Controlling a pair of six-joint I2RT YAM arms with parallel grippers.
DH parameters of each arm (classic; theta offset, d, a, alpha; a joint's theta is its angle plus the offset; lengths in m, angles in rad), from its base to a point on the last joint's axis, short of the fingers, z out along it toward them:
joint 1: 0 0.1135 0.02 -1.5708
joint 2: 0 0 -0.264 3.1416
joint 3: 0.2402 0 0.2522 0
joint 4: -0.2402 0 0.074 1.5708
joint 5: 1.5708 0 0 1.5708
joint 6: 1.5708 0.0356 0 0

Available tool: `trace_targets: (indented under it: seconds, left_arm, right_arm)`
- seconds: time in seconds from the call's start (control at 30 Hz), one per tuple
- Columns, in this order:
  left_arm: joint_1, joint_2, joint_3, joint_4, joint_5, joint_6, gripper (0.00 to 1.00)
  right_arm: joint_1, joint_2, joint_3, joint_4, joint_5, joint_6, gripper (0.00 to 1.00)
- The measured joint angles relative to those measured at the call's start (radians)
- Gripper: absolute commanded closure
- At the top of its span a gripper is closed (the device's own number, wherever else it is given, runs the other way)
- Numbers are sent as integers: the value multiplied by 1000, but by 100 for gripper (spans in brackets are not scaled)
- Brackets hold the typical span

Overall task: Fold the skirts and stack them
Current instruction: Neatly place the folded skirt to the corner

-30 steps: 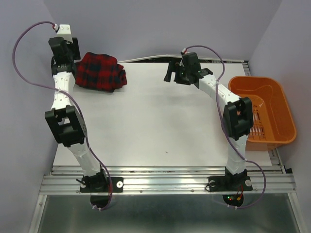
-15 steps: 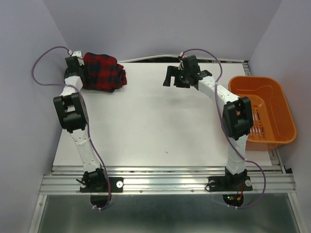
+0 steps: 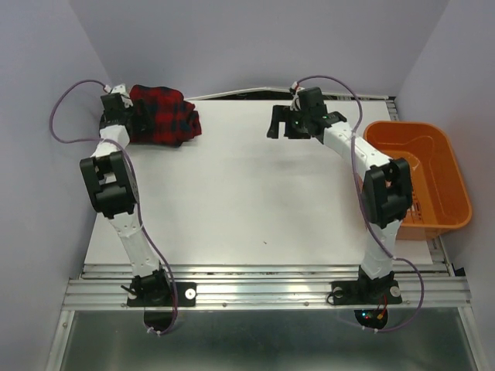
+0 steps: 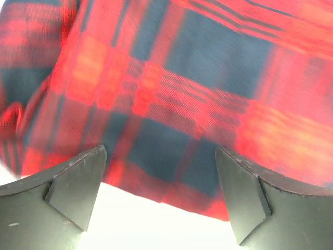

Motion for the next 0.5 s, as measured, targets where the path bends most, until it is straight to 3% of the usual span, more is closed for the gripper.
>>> trace_targets:
  seconds: [0.13, 0.37, 0.5]
  left_arm:
    - [0, -149, -28, -57, 19, 2, 1]
    - [0, -457, 66, -221, 21, 157, 1]
    - [-17, -649, -63, -275, 48, 219, 1]
  right_arm:
    - [-18, -89, -35, -6, 20, -49, 0]
    - [-92, -399, -198, 5, 56, -161, 0]
    - [-153, -579, -359, 20, 58, -224, 0]
